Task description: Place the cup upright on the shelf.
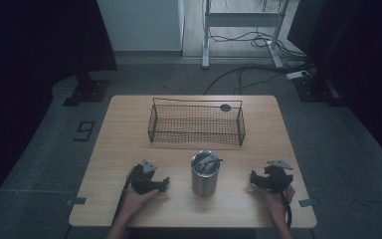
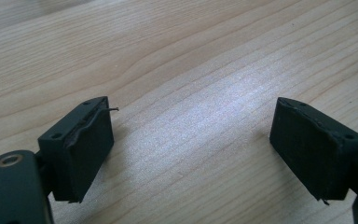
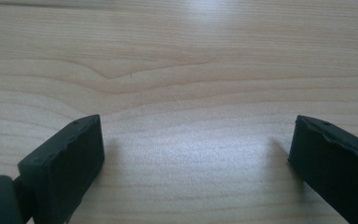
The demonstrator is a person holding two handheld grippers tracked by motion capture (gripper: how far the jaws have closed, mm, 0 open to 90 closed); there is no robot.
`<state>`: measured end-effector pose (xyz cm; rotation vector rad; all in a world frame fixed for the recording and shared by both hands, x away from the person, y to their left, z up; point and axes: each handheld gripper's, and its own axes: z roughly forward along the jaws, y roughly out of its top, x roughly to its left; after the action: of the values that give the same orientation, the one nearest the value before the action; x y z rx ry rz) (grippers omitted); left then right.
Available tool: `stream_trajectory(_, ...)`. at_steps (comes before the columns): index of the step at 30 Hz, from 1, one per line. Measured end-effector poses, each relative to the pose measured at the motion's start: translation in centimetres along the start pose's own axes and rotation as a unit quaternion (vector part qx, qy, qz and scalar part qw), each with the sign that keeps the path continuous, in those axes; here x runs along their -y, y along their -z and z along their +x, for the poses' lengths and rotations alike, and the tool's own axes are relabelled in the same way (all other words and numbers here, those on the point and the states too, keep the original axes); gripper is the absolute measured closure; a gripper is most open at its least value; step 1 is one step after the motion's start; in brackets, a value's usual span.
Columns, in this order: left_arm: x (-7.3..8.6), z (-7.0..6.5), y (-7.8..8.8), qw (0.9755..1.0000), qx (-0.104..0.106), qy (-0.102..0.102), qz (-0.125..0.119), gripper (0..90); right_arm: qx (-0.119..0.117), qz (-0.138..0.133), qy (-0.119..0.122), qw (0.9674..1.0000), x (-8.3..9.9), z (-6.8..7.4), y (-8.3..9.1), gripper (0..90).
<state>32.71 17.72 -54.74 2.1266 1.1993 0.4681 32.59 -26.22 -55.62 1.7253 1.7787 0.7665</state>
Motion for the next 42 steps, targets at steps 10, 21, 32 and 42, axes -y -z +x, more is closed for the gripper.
stream_trajectory(10,0.0,0.1,0.0,1.0,0.002,-0.001,0.0,13.0,-0.015,0.001,0.012,0.9998,0.1,-0.3,0.1,2.9)
stream_trajectory(21,-0.1,0.2,0.0,0.9999,-0.009,0.012,-0.001,14.5,-0.024,-0.002,0.02,0.9995,0.1,-0.5,0.2,5.8)
stream_trajectory(32,-0.1,1.0,1.6,0.9986,-0.013,0.042,-0.027,15.0,-0.023,-0.004,0.019,0.9996,0.1,-0.5,0.2,6.9)
stream_trajectory(42,-3.0,-0.7,4.9,0.9964,-0.013,0.038,-0.074,13.2,-0.026,-0.005,0.021,0.9994,0.1,-0.7,0.2,8.1)
